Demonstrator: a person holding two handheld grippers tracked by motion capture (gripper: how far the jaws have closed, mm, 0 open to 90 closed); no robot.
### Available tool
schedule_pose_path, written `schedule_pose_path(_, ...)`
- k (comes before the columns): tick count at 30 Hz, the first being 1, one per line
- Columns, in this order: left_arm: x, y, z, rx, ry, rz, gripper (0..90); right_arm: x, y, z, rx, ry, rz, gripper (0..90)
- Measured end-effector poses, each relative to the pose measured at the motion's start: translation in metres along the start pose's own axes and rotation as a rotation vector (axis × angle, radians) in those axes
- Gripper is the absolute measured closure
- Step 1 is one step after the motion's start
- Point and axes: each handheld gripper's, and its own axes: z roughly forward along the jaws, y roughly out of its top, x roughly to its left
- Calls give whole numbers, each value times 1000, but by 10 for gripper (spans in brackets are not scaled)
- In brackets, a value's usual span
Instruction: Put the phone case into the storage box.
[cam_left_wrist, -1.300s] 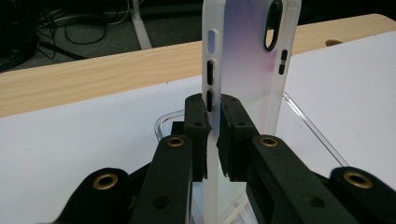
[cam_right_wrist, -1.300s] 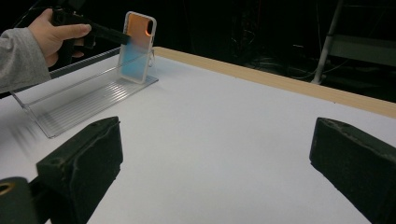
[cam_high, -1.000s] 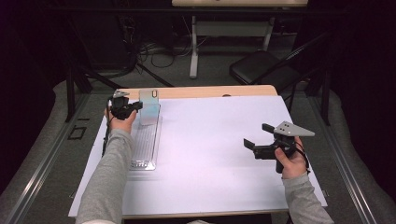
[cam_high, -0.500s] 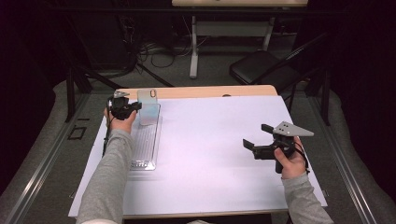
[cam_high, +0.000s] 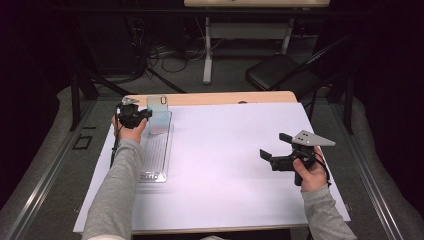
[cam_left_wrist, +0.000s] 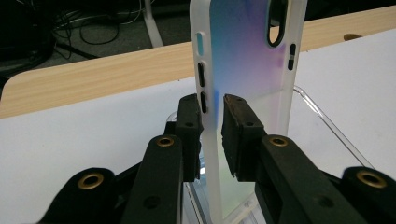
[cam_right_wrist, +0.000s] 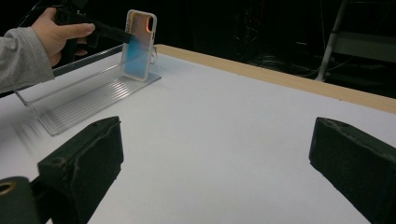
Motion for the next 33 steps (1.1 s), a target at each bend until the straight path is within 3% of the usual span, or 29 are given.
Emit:
schedule_pose_path(18, 2, 2, -4, -33, 81, -5, 415, 0, -1, 1, -2, 2, 3, 28)
schedule_pose_path(33, 4, 4, -8, -28, 93, -30, 351, 0, -1, 2, 3, 1, -1, 29)
